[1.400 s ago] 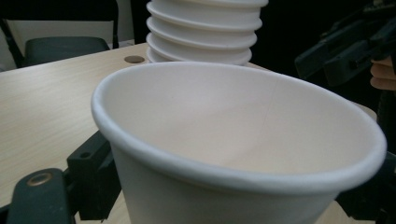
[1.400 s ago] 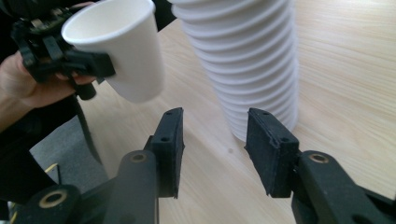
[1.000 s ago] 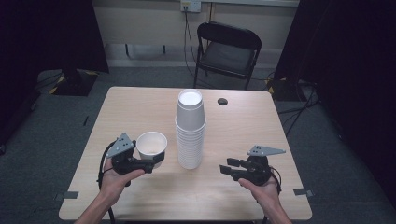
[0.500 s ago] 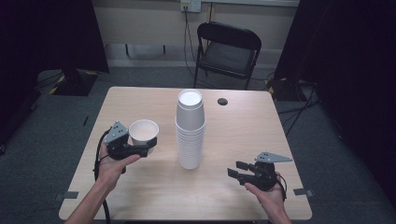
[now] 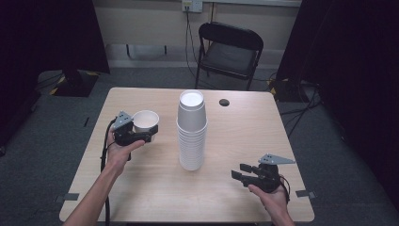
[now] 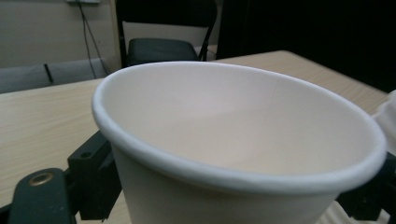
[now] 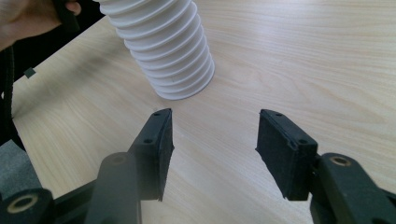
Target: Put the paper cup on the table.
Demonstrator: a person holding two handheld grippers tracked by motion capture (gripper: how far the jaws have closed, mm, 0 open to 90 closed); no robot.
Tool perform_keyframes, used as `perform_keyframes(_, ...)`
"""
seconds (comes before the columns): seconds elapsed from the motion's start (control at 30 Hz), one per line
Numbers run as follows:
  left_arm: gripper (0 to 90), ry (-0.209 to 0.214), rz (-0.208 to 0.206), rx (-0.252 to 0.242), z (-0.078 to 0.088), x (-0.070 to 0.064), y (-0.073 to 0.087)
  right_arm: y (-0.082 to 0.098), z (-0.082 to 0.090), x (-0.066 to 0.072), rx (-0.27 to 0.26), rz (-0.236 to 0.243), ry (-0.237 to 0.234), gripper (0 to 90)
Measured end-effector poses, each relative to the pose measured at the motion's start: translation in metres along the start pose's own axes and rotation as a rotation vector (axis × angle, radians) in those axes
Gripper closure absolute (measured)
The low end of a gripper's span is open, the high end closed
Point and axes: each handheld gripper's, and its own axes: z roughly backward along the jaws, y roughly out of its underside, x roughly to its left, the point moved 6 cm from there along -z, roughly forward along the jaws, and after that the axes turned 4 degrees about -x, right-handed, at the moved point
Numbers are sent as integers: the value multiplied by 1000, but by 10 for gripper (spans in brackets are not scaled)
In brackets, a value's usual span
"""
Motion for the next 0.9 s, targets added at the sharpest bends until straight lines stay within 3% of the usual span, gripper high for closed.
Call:
perform_keyframes(0.17,124,0,11,23,-12,4,10,0,3,-2,-6,-3,3,461)
perform_keyframes(0.43,120,-19,-24,60,-21,4,21,1,3,-2,-3,-4,1,462)
perform_keyframes(0.53,120,-19,-22,74,-19,3,25,1,4,-2,-5,-6,2,463)
perform_keyframes(0.6,119,-24,-55,91,-17,2,30,1,4,-2,-7,-8,4,462)
perform_keyframes(0.9,115,-18,-61,124,-7,3,40,2,6,2,-10,-5,6,463)
